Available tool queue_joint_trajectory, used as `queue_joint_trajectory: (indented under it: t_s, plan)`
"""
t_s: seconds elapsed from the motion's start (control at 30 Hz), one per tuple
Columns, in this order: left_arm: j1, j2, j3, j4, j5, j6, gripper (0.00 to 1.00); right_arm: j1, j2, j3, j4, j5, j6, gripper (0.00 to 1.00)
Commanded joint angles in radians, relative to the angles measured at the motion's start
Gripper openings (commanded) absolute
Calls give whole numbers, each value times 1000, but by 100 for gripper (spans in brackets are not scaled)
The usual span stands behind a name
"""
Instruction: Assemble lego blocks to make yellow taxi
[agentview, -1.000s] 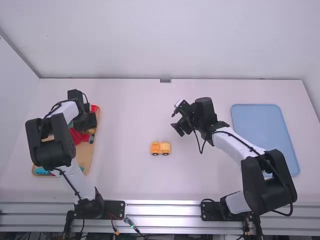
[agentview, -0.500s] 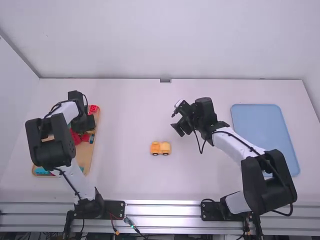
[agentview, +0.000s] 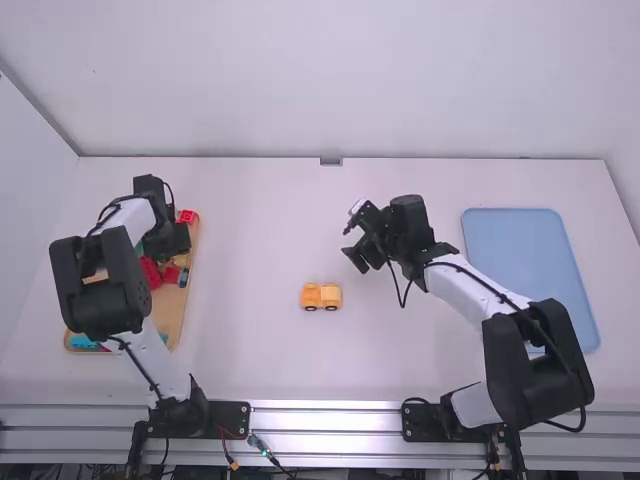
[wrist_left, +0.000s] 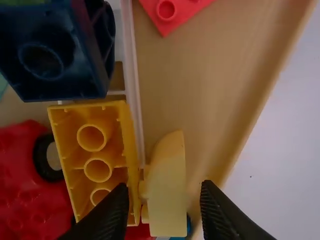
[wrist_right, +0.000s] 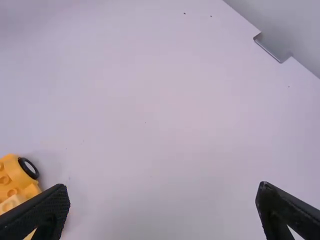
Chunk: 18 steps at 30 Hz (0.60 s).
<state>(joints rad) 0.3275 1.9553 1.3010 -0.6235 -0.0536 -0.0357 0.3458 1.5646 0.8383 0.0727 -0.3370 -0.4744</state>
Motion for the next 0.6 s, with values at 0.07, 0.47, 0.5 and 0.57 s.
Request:
queue_joint_trajectory:
  t_s: [0.07, 0.47, 0.5, 0.57]
  plan:
    - [-10, 10, -43, 21, 19, -28, 38, 1, -9, 25, -3, -5, 6, 99]
    - [6, 10, -47, 38, -79, -28, 38, 1, -9, 25, -6, -5, 7, 99]
    - [6, 10, -34, 25, -79, -28, 38, 1, -9, 25, -6, -5, 6, 99]
    - [9, 10, -18, 6, -78, -28, 38, 1, -9, 25, -6, -5, 6, 99]
